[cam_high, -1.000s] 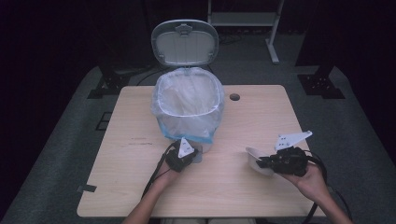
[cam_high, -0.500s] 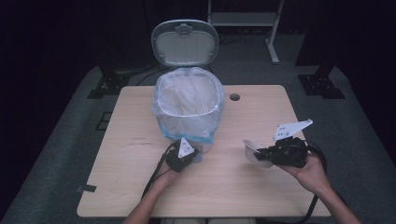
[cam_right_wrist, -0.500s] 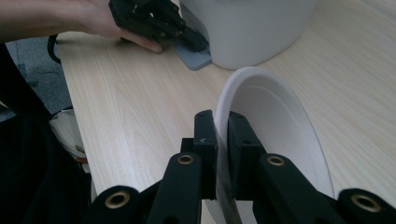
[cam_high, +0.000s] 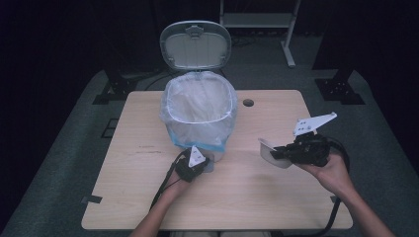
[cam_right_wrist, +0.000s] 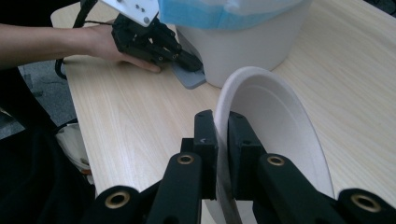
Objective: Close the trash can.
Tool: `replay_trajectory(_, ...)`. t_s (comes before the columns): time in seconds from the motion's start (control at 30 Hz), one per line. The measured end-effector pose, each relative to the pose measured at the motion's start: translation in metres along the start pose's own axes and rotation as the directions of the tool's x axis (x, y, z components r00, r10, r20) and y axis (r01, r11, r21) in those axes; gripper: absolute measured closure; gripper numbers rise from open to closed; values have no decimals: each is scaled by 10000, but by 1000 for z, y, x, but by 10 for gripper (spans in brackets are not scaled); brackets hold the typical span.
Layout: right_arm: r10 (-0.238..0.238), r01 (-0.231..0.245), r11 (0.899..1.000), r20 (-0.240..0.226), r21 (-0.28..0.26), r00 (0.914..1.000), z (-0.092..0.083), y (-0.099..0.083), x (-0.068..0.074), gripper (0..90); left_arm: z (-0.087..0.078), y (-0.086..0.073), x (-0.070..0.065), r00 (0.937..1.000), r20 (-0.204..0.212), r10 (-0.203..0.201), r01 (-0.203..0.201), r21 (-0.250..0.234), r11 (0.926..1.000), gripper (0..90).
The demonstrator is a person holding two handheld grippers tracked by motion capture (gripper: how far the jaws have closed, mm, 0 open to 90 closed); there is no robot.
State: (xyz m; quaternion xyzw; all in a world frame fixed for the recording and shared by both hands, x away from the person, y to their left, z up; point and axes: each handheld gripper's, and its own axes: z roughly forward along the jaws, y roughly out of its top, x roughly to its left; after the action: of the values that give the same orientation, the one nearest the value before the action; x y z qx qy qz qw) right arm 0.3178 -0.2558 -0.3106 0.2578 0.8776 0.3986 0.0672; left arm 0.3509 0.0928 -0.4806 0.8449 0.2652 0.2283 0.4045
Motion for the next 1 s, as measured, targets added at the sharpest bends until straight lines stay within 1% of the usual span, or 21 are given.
replay_trajectory(0.07, -2, 2, 10000, 4, 26, 10000, -1, 2, 0, 830, 0, 0, 0, 10000, -2, 1, -1, 9, 10000, 900)
replay_trajectory(0.1, -83, 83, 10000, 2, -8, 10000, -2, 6, 0, 830, 0, 0, 0, 10000, -8, 5, -5, 11, 10000, 900)
replay_trajectory(0.13, -83, 83, 10000, 2, -8, 10000, -2, 6, 0, 830, 0, 0, 0, 10000, -7, -30, 30, -4, 10000, 900)
replay_trajectory(0.4, -280, 280, 9996, 76, -15, 9996, -9, 23, 2, 830, 0, 0, 0, 10000, -6, -30, 30, -20, 10000, 900)
replay_trajectory(0.47, -289, 289, 9996, 79, -9, 9996, -9, 24, 2, 830, 0, 0, 0, 10000, -1, -29, 29, 2, 10000, 900)
replay_trajectory(0.87, -415, 415, 9991, 43, 33, 9991, -13, 44, 4, 830, 0, 0, 0, 10000, 16, -31, 31, 10, 10000, 900)
replay_trajectory(0.97, -533, 533, 9986, -24, -2, 9986, -16, 51, 5, 830, 0, 0, 0, 10000, 16, -30, 30, 12, 10000, 900)
replay_trajectory(1.0, -533, 533, 9986, -24, -2, 9986, -16, 51, 5, 830, 0, 0, 0, 10000, 16, -30, 30, 12, 10000, 900)
